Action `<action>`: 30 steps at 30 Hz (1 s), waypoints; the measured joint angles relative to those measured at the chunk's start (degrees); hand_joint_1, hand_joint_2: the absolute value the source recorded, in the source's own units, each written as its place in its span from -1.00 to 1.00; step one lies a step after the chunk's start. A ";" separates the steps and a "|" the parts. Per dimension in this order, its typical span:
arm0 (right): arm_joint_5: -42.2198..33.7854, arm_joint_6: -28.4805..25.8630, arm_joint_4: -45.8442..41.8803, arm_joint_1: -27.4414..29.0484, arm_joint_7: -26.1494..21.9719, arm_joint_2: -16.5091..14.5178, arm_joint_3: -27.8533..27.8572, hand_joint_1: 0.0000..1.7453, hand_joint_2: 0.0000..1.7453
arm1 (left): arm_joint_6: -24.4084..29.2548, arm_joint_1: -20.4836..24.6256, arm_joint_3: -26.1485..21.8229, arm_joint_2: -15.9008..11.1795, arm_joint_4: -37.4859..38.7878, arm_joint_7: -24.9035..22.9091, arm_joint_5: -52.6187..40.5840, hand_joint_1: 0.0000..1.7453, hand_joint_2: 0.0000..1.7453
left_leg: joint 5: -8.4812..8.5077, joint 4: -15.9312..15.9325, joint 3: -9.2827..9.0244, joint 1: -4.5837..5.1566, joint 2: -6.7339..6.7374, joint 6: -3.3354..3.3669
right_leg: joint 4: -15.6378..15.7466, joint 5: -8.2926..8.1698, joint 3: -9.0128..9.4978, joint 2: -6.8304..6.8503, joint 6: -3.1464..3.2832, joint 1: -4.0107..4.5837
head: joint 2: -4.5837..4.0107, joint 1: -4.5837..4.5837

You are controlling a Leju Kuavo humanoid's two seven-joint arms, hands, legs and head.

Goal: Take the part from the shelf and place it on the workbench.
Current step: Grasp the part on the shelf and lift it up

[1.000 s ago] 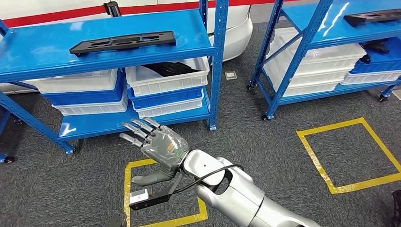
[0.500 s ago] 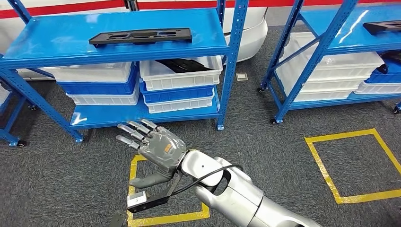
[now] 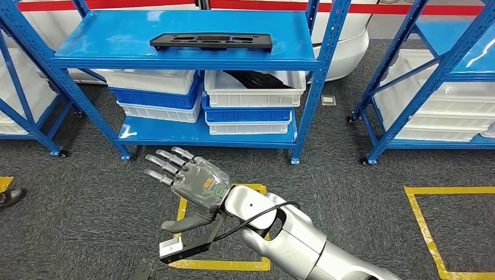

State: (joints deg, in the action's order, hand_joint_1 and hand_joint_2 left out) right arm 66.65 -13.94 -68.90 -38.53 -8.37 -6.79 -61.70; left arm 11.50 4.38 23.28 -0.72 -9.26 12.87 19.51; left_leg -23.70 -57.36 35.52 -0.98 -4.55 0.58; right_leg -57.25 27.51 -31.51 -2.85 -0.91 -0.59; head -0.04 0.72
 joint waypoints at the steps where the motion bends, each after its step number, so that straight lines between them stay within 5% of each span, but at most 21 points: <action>1: 0.24 -0.15 0.01 -0.02 0.20 -0.06 0.01 -1.00 -1.00 | 0.02 -0.07 0.01 -0.02 0.01 -0.03 0.07 -1.00 -1.00 | 0.12 0.12 0.07 -0.11 -0.07 0.19 | 0.07 -0.13 -0.06 0.13 0.12 -0.04 | 0.00 0.01; 4: 1.15 -0.61 0.27 -0.13 1.08 -0.27 0.04 -1.00 -1.00 | 0.18 -0.15 0.03 -0.07 0.01 -0.59 0.14 -1.00 -1.00 | 0.36 0.43 0.11 -0.29 0.00 1.31 | 0.35 -0.46 -0.11 0.24 0.38 -0.10 | 0.00 0.05; 11: 0.52 -1.01 5.58 -1.07 1.90 -0.96 1.79 -1.00 -1.00 | 1.16 -0.15 0.04 -0.14 0.01 -1.44 -0.37 -1.00 -1.00 | 0.80 0.81 0.03 -0.67 0.10 0.60 | 0.23 -0.74 -0.33 0.13 0.89 0.42 | 0.00 0.07; 13: 0.38 -1.25 7.26 -1.28 1.80 -1.19 2.28 -1.00 0.00 | 1.18 -0.12 0.04 -0.14 0.01 -1.50 -0.40 -1.00 -1.00 | 0.73 0.75 0.08 -0.72 0.10 0.29 | 0.41 -0.77 -0.31 0.11 0.83 0.26 | 0.00 0.04; 15: 0.10 -1.21 8.74 -1.53 1.89 -1.58 2.68 -1.00 1.00 | 1.22 -0.06 0.05 -0.25 -0.01 -1.52 -0.40 -1.00 -1.00 | 0.68 1.59 -0.26 -0.48 0.26 0.69 | 0.33 -1.63 -0.11 0.13 0.24 0.05 | 0.00 0.08; 17: -0.17 -1.29 10.50 -1.97 2.20 -2.05 3.27 -1.00 1.00 | 1.24 0.02 0.05 -0.27 -0.03 -1.47 -0.39 -1.00 -1.00 | 1.08 3.53 -1.54 -0.31 0.62 1.57 | -0.18 -2.30 0.01 0.33 -0.60 0.25 | 0.00 0.08; 19: -0.25 -2.04 12.76 -2.83 2.61 -2.47 3.97 -1.00 1.00 | 1.23 0.11 0.03 -0.22 -0.03 -1.39 -0.39 -1.00 -1.00 | 1.79 4.86 -2.65 -0.63 0.98 1.74 | -2.87 -0.32 -1.22 0.92 -0.70 0.41 | 0.00 -0.03; 21: -0.22 -3.04 15.02 -3.52 2.93 -2.75 4.74 -1.00 1.00 | 1.22 0.13 0.01 -0.20 -0.03 -1.35 -0.39 -1.00 -1.00 | 2.21 5.10 -2.70 -0.96 1.27 1.45 | -9.06 3.33 -4.21 1.53 -0.38 0.16 | 0.00 -0.07; 23: -0.16 -3.58 16.53 -3.58 3.04 -2.80 5.35 -1.00 1.00 | 1.23 0.08 0.01 -0.10 -0.02 -1.36 -0.39 -1.00 -1.00 | 2.28 4.90 -2.39 -1.35 1.45 0.96 | -13.29 5.25 -6.34 1.87 -0.70 -0.46 | 0.00 -0.04; 24: -0.07 -3.87 16.98 -3.52 3.02 -2.80 5.63 -1.00 1.00 | 1.25 0.06 0.01 -0.03 -0.02 -1.36 -0.39 -1.00 -1.00 | 2.20 4.64 -2.23 -1.76 1.47 0.50 | -12.39 4.76 -5.95 2.00 -1.36 -0.93 | 0.00 -0.04; 26: 0.27 -4.83 17.37 -3.44 2.93 -2.84 6.27 -1.00 1.00 | 1.33 0.07 0.02 0.05 -0.02 -1.36 -0.39 -1.00 -1.00 | 1.65 3.46 -1.80 -2.77 1.43 -0.88 | -6.04 1.98 -2.96 2.02 -3.56 -2.07 | 0.00 -0.10; 27: 0.49 -5.47 17.39 -3.43 2.86 -2.86 6.62 -1.00 1.00 | 1.42 0.09 0.02 -0.08 -0.02 -1.36 -0.39 -1.00 -1.00 | 1.29 2.56 -1.44 -3.18 1.31 -1.66 | -3.16 1.34 -1.89 1.76 -4.13 -2.29 | 0.00 -0.27; 28: 0.75 -5.99 17.30 -3.41 2.80 -2.85 6.95 -1.00 1.00 | 1.53 0.10 0.02 -0.16 -0.02 -1.38 -0.39 -1.00 -1.00 | 0.95 1.71 -0.91 -3.29 1.20 -2.33 | -1.81 0.95 -1.33 1.63 -3.93 -2.33 | 0.00 -0.57; 30: 1.36 -6.48 16.88 -3.22 2.70 -2.85 7.54 -1.00 1.00 | 1.75 0.04 0.03 -0.23 -0.01 -1.46 -0.39 -1.00 -1.00 | 0.57 0.53 -0.05 -3.30 1.07 -3.16 | -2.39 1.18 -1.98 1.53 -2.15 -2.06 | 0.00 -0.71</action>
State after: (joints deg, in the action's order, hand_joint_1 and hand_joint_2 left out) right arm 68.01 -20.42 -52.02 -41.75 -5.67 -9.64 -54.16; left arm 13.25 4.42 23.31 -0.95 -9.26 11.41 19.12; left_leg -23.14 -56.82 35.47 -4.28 -3.48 -2.58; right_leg -59.65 28.69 -33.49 -1.32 -3.06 -2.65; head -0.04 0.02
